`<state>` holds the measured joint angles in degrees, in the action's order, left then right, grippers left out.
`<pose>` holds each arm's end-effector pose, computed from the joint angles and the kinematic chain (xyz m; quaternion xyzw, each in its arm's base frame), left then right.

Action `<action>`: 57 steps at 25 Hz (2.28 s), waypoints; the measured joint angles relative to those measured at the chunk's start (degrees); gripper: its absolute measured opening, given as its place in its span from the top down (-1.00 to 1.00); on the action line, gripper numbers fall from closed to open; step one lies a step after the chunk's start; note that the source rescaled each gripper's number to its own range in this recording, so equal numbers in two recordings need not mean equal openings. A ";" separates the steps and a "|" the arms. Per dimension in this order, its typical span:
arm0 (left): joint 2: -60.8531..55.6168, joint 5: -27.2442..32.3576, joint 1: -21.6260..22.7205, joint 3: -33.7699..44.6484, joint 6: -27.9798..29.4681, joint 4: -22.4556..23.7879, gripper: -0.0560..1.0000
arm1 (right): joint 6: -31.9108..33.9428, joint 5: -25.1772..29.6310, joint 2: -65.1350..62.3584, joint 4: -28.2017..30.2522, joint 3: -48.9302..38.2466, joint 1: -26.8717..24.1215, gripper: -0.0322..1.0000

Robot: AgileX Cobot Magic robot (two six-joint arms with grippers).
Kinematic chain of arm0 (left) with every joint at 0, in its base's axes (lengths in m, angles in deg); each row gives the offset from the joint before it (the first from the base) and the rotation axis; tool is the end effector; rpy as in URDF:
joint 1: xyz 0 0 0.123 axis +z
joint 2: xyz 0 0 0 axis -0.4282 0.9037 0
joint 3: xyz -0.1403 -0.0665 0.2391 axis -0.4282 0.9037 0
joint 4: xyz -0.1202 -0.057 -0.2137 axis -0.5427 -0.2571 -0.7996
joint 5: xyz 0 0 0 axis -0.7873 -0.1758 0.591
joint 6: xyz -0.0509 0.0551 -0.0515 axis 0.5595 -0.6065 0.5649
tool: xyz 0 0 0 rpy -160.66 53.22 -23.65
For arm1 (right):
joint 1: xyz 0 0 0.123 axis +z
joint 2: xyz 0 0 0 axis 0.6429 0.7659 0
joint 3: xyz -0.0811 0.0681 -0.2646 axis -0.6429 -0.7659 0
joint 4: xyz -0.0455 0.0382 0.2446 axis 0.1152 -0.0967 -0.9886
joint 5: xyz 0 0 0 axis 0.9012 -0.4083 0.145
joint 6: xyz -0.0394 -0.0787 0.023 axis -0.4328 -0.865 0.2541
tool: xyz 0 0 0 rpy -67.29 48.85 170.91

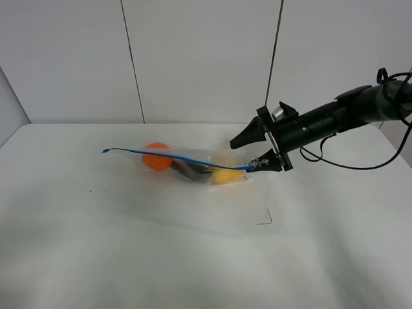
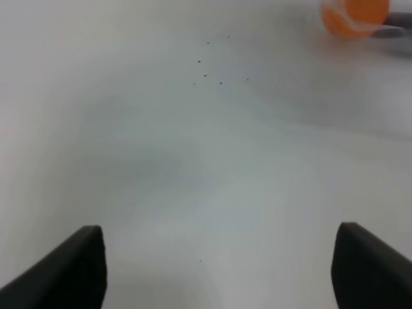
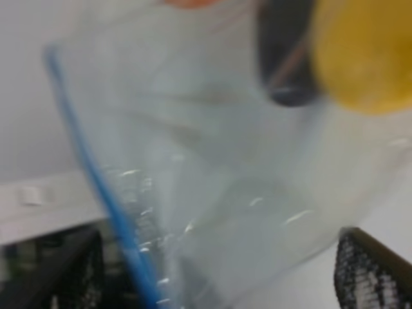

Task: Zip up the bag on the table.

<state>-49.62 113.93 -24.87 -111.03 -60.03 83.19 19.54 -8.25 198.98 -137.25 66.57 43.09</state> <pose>-0.0055 0.0046 0.2759 -0.0020 0.8523 0.0341 0.5219 0.4073 0.0976 0.1673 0.0028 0.8814 0.4724 0.0055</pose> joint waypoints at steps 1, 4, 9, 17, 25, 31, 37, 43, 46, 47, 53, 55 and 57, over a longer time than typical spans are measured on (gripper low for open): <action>0.00 0.00 0.00 0.00 0.00 -0.21 -0.79 | 2.21 0.03 0.00 4.73 2.79 0.00 -0.89; 0.00 0.00 0.00 0.00 0.00 -0.84 -0.79 | 10.25 0.09 0.00 20.00 10.98 0.00 -0.90; 0.00 0.00 0.00 0.00 0.00 -0.95 -0.79 | 18.27 0.04 -0.06 42.42 20.44 0.00 -0.90; 0.00 0.00 0.00 0.00 0.00 -0.95 -0.79 | 22.33 0.13 -0.11 58.08 21.73 -0.06 -0.90; 0.00 0.00 0.00 0.00 0.00 -0.95 -0.79 | 23.09 0.17 -3.48 58.36 21.73 -0.06 -0.90; 0.00 0.00 0.00 0.00 0.00 -0.95 -0.79 | 23.11 -0.05 -11.23 57.82 14.13 -0.06 -0.90; 0.00 0.00 0.00 0.00 0.00 -0.95 -0.79 | 23.11 0.13 -27.40 58.42 -7.88 -0.01 -0.90; 0.00 0.00 0.00 0.00 0.00 -0.95 -0.79 | 23.11 0.13 -45.26 58.88 -30.16 -0.01 -0.90; 0.00 0.00 0.00 0.00 0.00 -0.95 -0.79 | 23.11 -1.70 -54.58 58.88 -40.39 -0.01 -0.90; 0.00 0.00 0.00 0.00 0.00 -0.95 -0.79 | 23.11 -3.15 -57.97 58.88 -43.49 -0.01 -0.90; 0.00 0.00 0.00 0.00 0.00 -0.95 -0.79 | 23.11 -8.74 -79.27 58.90 -54.36 -0.01 -0.90; 0.00 0.00 0.00 0.00 0.00 -0.95 -0.79 | 23.36 -9.52 -86.90 58.90 -55.64 -0.01 -0.90; 0.00 0.00 0.00 0.00 0.00 -0.95 -0.79 | 23.60 -10.21 -93.17 58.90 -55.86 -0.01 -0.90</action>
<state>-49.62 113.93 -24.87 -111.03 -60.03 82.24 43.14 -18.46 105.81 -78.36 10.71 43.08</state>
